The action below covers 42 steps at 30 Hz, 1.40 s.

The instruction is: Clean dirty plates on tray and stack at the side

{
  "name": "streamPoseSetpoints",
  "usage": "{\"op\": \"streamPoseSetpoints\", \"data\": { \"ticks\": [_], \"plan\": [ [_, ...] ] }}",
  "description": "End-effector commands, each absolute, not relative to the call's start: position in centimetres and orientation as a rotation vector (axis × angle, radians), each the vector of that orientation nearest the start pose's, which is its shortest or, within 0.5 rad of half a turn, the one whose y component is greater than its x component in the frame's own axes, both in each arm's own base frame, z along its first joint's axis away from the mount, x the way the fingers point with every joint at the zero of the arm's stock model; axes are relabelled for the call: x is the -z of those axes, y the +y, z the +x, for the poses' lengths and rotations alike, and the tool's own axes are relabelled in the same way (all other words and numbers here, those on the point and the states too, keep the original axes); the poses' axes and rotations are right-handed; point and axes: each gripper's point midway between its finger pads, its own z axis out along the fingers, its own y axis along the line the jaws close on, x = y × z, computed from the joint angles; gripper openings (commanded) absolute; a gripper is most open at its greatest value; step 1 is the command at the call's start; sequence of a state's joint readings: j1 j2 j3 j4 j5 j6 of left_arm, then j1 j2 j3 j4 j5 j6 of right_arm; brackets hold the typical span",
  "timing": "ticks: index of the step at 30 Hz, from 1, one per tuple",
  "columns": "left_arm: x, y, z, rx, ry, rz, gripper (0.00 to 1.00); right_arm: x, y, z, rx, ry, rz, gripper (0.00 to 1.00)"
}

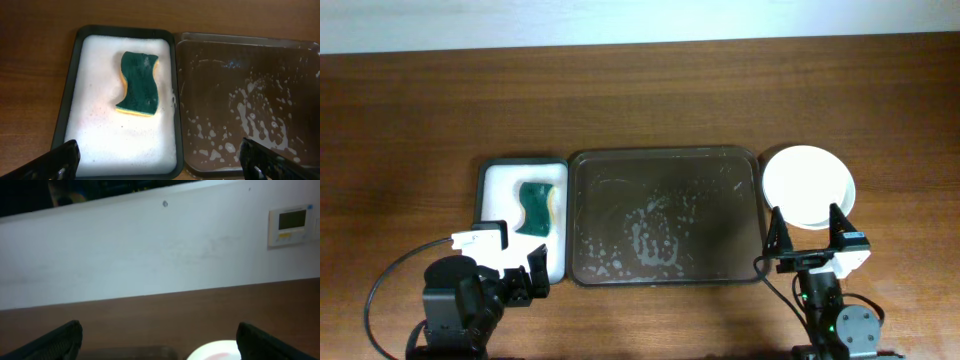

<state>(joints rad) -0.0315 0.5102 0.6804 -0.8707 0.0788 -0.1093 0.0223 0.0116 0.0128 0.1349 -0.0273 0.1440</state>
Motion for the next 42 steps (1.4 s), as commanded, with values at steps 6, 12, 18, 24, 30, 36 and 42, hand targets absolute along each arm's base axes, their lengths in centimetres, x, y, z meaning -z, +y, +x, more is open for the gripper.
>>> {"op": "streamPoseSetpoints", "data": {
  "ticks": [6, 12, 18, 24, 30, 36, 42],
  "plan": [
    [-18.2, -2.2, 20.8, 0.169, 2.277, -0.029, 0.99, -15.7, 1.6, 24.5, -0.104, 1.642, -0.036, 0.99],
    [-18.2, -2.2, 20.8, 0.169, 2.277, -0.029, 0.99, -15.7, 1.6, 24.6, -0.104, 1.643, -0.036, 0.99],
    [-18.2, -2.2, 20.8, 0.169, 2.277, -0.029, 0.99, -15.7, 1.6, 24.6, -0.104, 1.643, -0.036, 0.99],
    [-18.2, -2.2, 20.8, 0.169, 2.277, -0.029, 0.99, -15.7, 1.6, 24.6, -0.104, 1.644, -0.036, 0.99],
    [-18.9, -2.0, 19.9, 0.161, 2.177, -0.025, 0.99, -15.7, 1.6, 24.6, -0.104, 1.644, -0.036, 0.99],
    [-16.9, -2.6, 22.0, 0.183, 1.818, 0.018, 0.99, -15.7, 1.6, 24.6, -0.104, 1.644, -0.036, 0.99],
    [-20.1, -3.2, 24.3, 0.065, 1.460, 0.169, 0.99, -15.7, 1.6, 24.6, -0.104, 1.644, -0.036, 0.99]
  ]
}}
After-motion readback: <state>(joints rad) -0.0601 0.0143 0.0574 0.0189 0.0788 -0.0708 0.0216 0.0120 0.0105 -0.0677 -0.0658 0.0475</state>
